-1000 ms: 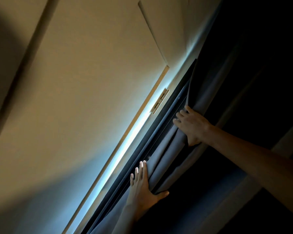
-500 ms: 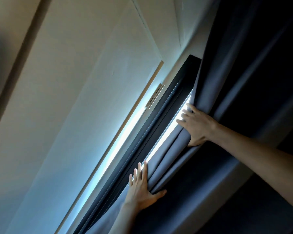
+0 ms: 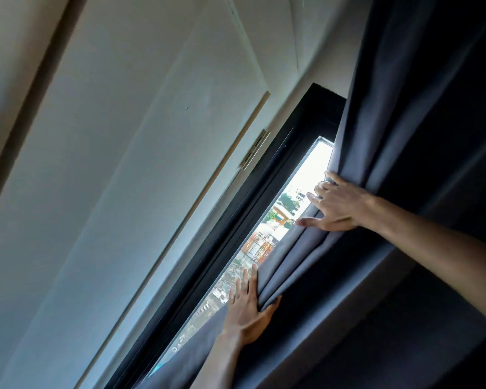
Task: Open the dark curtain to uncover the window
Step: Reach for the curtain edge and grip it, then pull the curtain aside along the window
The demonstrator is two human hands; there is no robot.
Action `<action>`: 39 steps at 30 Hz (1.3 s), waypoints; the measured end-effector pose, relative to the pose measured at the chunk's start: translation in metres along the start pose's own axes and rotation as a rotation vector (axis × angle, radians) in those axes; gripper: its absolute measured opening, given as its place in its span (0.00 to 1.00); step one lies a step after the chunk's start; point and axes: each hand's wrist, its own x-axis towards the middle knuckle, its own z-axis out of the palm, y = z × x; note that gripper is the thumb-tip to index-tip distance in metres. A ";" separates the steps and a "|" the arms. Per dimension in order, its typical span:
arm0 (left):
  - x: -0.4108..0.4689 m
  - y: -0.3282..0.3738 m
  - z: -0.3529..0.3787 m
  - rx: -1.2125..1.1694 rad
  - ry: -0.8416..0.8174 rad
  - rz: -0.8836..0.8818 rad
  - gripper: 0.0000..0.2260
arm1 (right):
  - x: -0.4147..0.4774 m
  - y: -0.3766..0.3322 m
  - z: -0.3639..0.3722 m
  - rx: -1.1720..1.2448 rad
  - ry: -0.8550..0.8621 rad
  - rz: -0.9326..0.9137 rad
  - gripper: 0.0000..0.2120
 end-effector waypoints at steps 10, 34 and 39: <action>0.037 0.018 -0.007 -0.527 0.104 -0.111 0.44 | 0.025 -0.005 0.020 -0.204 0.162 0.034 0.45; 0.006 0.057 0.059 -0.622 0.105 -0.035 0.29 | -0.032 0.008 0.043 -0.177 0.180 0.009 0.41; 0.001 0.066 0.072 -0.595 0.107 -0.011 0.31 | -0.051 0.015 0.055 -0.159 0.193 0.031 0.41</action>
